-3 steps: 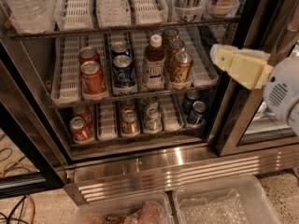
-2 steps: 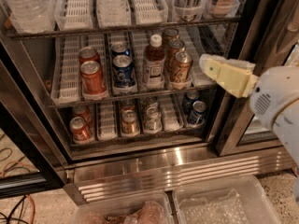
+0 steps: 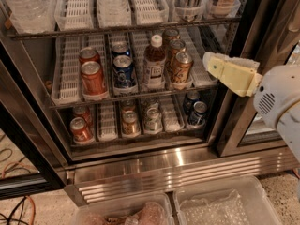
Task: Pick blue plastic bottle from top shelf of fridge
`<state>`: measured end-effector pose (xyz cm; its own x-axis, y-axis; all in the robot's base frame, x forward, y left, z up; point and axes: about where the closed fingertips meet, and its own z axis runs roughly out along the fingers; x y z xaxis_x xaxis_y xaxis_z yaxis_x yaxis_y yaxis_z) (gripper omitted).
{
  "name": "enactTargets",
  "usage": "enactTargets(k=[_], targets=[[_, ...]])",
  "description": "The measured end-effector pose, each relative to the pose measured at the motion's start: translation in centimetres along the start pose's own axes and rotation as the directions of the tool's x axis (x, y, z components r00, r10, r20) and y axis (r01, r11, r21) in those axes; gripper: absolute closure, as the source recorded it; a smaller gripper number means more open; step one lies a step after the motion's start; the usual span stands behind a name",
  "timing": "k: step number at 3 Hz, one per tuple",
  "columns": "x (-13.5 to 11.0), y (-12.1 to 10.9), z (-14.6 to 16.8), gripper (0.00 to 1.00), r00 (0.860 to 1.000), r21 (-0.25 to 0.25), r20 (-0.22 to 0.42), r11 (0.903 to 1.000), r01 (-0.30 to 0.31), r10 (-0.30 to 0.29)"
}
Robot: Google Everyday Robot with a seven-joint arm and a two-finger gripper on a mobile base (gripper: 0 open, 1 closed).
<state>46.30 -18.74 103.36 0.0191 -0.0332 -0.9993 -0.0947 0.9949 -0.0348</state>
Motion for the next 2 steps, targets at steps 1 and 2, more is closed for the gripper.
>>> enactTargets(k=[1, 2], targets=[[-0.3, -0.9, 0.4, 0.00, 0.998, -0.007, 0.057, 0.9998, -0.019, 0.020], [0.1, -1.2, 2.5, 0.00, 0.992, -0.036, 0.116, 0.9986, -0.040, 0.044]])
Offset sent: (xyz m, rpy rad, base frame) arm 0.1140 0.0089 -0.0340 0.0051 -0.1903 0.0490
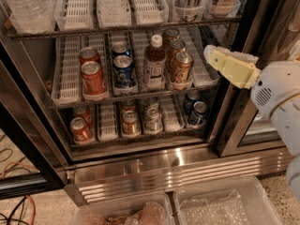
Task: Pick blue plastic bottle from top shelf of fridge
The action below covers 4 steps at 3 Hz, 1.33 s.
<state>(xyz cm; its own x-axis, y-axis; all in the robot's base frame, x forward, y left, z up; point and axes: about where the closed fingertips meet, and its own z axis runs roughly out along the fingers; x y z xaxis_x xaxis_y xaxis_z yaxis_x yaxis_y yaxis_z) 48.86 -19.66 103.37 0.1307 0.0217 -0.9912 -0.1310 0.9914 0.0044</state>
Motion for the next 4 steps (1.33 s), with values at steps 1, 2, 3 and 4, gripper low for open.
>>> enactTargets(k=[1, 2, 3, 4], targets=[[0.0, 1.6, 3.8, 0.00, 0.997, -0.050, 0.073, 0.9984, -0.024, 0.028], [0.0, 4.1, 5.0, 0.00, 0.997, -0.088, 0.080, 0.9958, 0.023, -0.016], [-0.1, 4.1, 5.0, 0.00, 0.997, -0.088, 0.081, 0.9959, 0.023, -0.016], [0.0, 4.6, 5.4, 0.00, 0.995, -0.083, 0.096, 0.9959, 0.035, -0.027]])
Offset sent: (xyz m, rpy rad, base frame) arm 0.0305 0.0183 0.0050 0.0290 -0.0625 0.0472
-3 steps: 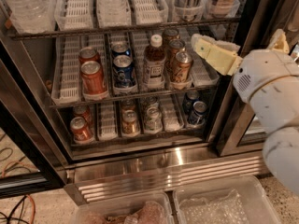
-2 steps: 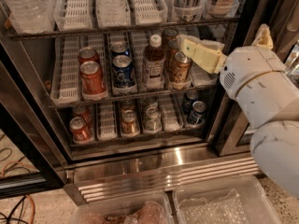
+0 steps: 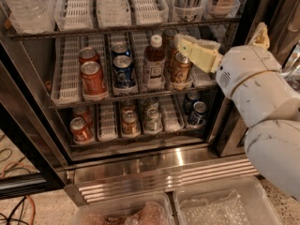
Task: Pick blue plastic bottle from top shelf of fridge
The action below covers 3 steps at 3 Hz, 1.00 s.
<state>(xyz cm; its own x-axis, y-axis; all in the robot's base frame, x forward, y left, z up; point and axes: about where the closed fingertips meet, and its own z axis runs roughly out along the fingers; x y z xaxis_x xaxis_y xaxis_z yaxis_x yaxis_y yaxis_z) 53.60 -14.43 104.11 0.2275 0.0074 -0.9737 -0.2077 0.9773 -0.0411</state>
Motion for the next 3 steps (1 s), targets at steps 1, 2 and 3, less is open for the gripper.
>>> enactTargets(k=[1, 2, 3], targets=[[0.5, 0.0, 1.1, 0.00, 1.000, 0.016, 0.026, 0.9999, 0.006, -0.006], [0.6, -0.6, 2.5, 0.00, 0.998, 0.045, 0.056, 0.9987, 0.024, -0.027], [0.9, -1.5, 3.6, 0.19, 0.996, 0.080, 0.072, 0.9957, 0.046, -0.052]])
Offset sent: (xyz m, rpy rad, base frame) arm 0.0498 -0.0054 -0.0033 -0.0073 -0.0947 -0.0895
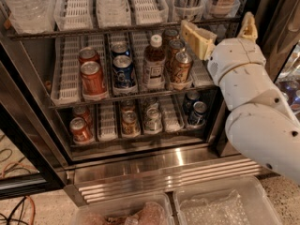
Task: Pick blue plastic bottle from top shelf of fridge
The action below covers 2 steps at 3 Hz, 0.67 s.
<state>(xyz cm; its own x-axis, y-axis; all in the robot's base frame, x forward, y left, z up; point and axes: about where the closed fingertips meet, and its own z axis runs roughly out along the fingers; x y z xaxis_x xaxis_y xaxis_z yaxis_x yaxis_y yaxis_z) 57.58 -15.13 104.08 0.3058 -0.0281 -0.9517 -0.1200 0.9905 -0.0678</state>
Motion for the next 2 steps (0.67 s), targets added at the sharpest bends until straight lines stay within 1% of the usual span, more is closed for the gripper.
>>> enactTargets(k=[1, 2], targets=[[0.10, -0.71, 0.88, 0.28, 1.000, 0.027, 0.017, 0.9994, 0.024, -0.024], [-0.08, -1.24, 1.61, 0.25, 0.999, 0.048, 0.033, 0.9980, 0.041, -0.043]])
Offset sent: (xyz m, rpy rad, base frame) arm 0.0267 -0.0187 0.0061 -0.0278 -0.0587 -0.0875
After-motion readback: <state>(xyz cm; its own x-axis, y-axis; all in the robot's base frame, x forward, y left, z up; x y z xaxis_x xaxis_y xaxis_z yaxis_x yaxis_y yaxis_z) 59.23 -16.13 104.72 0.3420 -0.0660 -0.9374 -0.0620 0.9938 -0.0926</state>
